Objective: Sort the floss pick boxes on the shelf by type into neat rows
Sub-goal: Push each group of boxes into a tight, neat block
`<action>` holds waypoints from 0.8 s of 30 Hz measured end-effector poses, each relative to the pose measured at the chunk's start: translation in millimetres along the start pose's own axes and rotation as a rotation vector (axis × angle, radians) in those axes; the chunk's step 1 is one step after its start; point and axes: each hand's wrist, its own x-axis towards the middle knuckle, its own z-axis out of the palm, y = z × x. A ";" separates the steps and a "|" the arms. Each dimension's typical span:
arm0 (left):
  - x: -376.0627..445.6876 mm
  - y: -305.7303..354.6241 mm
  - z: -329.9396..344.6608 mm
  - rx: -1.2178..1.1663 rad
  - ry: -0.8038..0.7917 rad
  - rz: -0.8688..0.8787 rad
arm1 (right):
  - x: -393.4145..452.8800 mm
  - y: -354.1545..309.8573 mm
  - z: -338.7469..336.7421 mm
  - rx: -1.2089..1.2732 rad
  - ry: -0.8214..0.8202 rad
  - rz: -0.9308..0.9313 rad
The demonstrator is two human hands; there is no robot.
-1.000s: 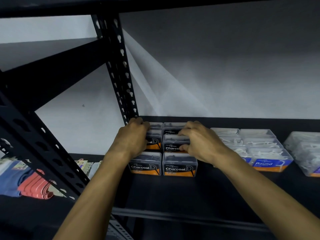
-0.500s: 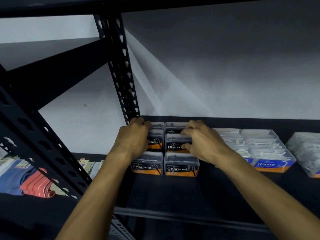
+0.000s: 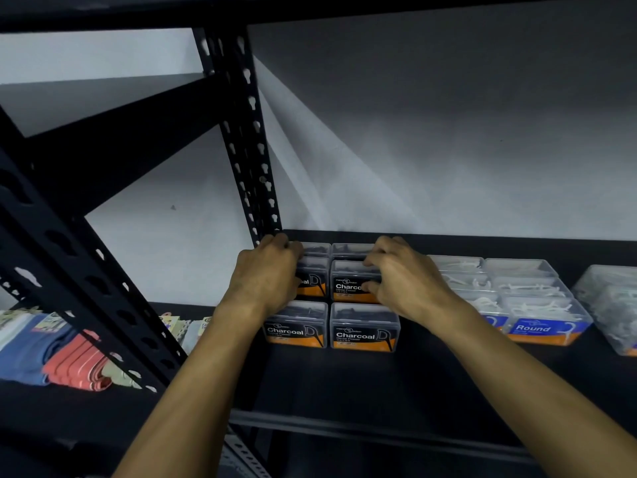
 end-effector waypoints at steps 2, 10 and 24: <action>-0.4 -0.1 0.0 0.002 -0.002 -0.002 | 1.0 -0.3 0.6 0.003 0.005 0.002; -1.2 0.1 -0.3 -0.007 0.000 -0.003 | 4.1 0.0 1.4 0.011 0.013 -0.003; -10.7 2.8 -12.3 -0.073 0.065 0.046 | 5.8 1.1 -1.6 -0.012 0.009 -0.022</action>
